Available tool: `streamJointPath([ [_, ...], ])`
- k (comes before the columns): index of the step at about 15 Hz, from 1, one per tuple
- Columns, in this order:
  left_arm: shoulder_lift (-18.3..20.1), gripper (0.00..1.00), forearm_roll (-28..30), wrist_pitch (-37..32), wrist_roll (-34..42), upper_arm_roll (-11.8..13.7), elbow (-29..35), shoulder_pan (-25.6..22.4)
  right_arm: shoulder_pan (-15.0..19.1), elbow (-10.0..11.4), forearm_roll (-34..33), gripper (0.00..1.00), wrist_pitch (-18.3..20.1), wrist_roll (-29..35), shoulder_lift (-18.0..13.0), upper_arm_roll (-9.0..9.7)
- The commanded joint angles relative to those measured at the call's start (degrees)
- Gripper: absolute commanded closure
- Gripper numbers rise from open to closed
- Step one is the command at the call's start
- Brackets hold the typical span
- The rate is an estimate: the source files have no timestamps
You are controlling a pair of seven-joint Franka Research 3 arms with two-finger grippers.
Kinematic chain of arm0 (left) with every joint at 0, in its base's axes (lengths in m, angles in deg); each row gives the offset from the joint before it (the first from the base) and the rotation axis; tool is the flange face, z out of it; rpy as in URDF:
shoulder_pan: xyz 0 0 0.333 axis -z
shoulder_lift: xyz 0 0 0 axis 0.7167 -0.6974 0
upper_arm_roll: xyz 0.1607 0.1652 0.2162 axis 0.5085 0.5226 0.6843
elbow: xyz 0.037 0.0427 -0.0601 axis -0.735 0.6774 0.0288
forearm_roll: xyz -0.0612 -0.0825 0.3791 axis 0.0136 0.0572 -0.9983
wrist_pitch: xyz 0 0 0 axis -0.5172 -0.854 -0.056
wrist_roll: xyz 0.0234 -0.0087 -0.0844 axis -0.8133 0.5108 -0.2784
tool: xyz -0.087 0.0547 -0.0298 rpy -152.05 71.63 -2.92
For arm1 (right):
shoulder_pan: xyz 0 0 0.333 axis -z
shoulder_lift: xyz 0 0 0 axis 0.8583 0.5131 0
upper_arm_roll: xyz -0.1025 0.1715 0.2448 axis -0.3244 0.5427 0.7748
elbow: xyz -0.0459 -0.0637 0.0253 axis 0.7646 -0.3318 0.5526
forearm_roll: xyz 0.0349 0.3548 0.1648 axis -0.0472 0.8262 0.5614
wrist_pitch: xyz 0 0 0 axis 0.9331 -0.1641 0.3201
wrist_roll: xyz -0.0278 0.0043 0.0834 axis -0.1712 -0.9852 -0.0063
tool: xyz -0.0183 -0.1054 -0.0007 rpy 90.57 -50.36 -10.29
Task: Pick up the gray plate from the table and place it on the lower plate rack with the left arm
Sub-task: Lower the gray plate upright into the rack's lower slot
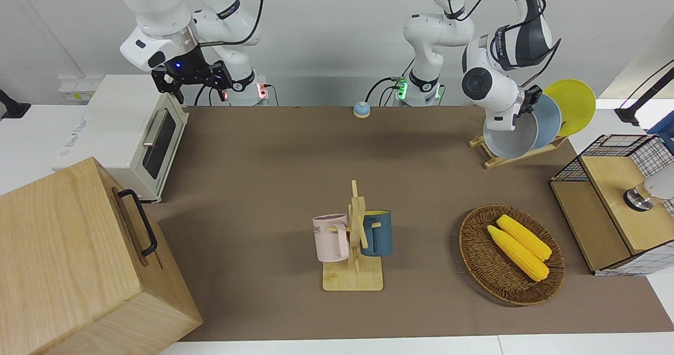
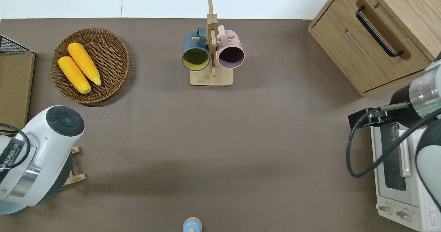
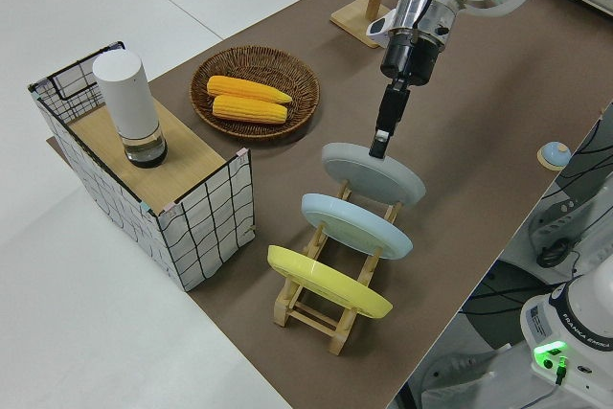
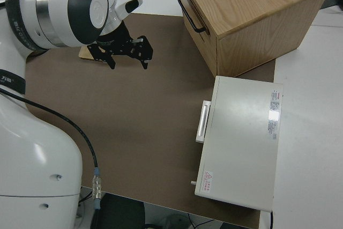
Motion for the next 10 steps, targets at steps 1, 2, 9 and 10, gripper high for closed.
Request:
streamJointPath([
  [1, 0.7, 1.0, -1.6, 0.0, -3.2, -0.2, 1.9, 0.7, 1.3, -0.4, -0.3, 0.017, 0.6, 0.7, -0.1, 1.21],
  [2, 0.5, 1.0, -1.6, 0.0, -4.1, -0.6, 2.1, 0.7, 1.3, -0.4, -0.3, 0.017, 0.6, 0.7, -0.1, 1.13],
  [9, 0.0, 1.0, -1.6, 0.0, -6.3, -1.3, 2.8, 0.7, 1.3, -0.3, -0.4, 0.017, 0.6, 0.7, -0.2, 1.13],
  [10, -0.2, 1.0, -1.5, 0.2, -6.8, -1.3, 3.0, 0.7, 1.3, -0.4, -0.3, 0.017, 0.6, 0.7, -0.1, 1.21],
])
